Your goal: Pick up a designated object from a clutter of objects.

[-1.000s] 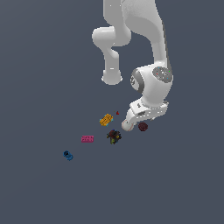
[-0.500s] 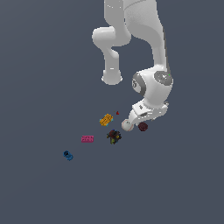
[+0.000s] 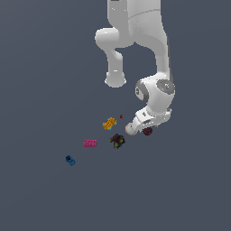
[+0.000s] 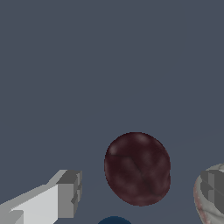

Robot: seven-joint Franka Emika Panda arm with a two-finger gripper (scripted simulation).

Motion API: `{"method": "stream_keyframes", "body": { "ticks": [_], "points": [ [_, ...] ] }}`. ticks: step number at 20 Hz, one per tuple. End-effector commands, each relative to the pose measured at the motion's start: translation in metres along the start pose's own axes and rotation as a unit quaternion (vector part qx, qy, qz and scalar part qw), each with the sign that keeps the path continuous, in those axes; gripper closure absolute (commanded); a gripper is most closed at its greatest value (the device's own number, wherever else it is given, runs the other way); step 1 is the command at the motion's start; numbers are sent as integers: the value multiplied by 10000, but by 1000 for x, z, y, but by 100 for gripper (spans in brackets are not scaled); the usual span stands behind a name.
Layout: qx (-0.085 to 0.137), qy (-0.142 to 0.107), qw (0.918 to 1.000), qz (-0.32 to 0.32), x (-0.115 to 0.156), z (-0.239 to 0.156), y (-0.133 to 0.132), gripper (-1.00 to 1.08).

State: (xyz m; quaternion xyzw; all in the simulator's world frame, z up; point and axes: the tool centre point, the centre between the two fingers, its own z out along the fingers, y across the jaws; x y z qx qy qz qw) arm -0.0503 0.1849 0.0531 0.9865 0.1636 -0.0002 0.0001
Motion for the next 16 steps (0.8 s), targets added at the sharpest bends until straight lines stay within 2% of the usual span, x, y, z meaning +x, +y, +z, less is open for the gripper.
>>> {"method": "stream_keyframes", "body": {
  "ticks": [1, 8, 9, 16],
  "points": [
    [0, -2, 10000, -1, 0, 12, 0, -92],
    [1, 0, 10000, -4, 0, 25, 0, -92],
    [1, 0, 10000, -4, 0, 25, 0, 108],
    [1, 0, 10000, -4, 0, 25, 0, 108]
  ]
}}
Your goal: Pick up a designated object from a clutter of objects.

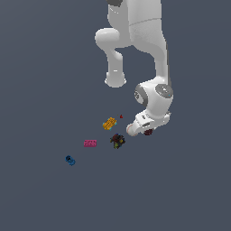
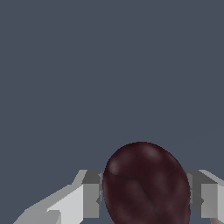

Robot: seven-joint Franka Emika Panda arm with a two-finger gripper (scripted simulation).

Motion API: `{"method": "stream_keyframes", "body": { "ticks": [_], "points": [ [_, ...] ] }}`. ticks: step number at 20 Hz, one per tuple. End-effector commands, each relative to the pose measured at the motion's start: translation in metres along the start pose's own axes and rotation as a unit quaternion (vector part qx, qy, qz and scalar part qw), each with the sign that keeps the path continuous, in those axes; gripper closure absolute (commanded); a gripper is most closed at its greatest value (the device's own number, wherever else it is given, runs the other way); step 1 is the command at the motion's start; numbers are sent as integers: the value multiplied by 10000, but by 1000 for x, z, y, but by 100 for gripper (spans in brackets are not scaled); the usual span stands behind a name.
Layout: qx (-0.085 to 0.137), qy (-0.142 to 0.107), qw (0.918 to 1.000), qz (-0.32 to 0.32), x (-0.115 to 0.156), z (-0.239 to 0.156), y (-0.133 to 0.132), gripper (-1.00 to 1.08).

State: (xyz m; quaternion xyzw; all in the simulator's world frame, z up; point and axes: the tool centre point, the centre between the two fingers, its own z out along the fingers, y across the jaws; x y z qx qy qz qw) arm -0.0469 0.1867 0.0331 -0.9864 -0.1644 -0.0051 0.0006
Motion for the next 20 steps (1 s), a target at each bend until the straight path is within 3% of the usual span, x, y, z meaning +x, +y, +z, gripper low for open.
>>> {"method": "stream_keyframes", "body": {
  "ticks": [1, 11, 20],
  "points": [
    [2, -53, 10000, 3, -4, 5, 0, 108],
    [-1, -2, 10000, -1, 2, -17, 17, 108],
    [7, -10, 10000, -4, 9, -72, 73, 108]
  ]
}}
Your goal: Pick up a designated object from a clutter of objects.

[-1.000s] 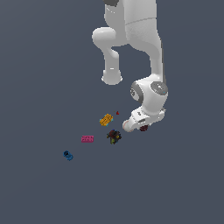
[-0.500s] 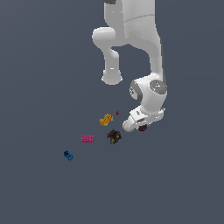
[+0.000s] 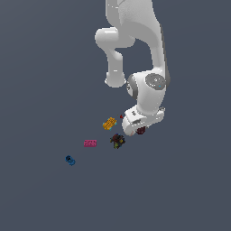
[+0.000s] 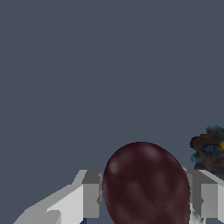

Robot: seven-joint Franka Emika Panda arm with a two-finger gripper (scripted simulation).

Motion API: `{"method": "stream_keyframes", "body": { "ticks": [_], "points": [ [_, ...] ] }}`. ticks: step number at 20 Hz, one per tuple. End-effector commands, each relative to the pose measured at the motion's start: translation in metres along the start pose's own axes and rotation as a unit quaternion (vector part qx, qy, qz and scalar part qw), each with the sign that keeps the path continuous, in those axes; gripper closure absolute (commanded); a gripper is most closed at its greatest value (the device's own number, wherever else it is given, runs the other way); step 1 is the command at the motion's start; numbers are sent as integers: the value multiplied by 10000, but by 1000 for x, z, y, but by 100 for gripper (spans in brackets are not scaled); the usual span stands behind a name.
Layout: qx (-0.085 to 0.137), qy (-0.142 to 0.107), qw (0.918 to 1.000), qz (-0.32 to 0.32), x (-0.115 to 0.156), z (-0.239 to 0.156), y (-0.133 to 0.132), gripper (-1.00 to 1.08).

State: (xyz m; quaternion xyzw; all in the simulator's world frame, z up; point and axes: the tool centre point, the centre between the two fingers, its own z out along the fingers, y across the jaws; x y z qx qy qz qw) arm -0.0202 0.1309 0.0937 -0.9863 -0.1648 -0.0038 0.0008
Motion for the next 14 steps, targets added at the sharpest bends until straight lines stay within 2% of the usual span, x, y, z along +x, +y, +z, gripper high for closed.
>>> {"method": "stream_keyframes", "body": {
  "ticks": [1, 14],
  "points": [
    [3, 4, 10000, 1, 3, -20, 20, 108],
    [17, -9, 10000, -2, 19, -136, 136, 108]
  ]
}}
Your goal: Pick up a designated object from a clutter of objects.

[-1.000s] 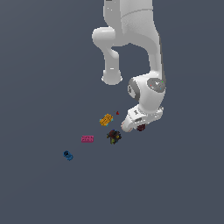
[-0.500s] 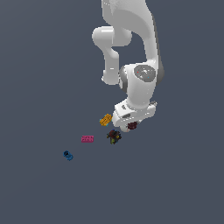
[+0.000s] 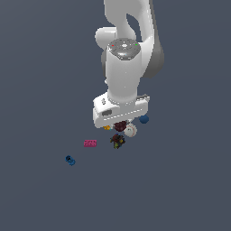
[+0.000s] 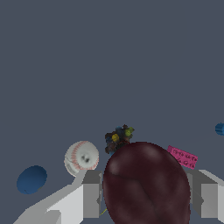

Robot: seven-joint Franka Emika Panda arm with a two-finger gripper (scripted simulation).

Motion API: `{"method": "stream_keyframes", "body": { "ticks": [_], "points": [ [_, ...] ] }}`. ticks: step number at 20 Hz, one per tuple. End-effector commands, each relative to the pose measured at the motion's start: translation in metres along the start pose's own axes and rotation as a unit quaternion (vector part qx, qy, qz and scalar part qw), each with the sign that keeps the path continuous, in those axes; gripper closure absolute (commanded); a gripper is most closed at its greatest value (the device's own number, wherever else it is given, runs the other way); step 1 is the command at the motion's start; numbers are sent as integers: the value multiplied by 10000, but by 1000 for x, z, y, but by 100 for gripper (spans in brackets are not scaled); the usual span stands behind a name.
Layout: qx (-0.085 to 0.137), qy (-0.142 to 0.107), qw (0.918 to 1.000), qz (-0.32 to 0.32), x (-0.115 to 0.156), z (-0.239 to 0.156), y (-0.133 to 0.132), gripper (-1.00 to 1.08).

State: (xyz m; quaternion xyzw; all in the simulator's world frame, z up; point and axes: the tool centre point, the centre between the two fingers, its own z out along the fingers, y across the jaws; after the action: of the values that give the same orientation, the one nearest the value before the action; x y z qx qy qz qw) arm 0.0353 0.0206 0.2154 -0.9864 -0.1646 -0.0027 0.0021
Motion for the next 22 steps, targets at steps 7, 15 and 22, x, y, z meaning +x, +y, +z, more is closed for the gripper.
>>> {"method": "stream_keyframes", "body": {
  "ticks": [7, 15, 22],
  "points": [
    [-3, -10, 10000, -2, 11, -71, 71, 108],
    [-11, -21, 10000, 2, 21, -118, 120, 108],
    [-15, -26, 10000, 4, 28, -145, 147, 108]
  ]
}}
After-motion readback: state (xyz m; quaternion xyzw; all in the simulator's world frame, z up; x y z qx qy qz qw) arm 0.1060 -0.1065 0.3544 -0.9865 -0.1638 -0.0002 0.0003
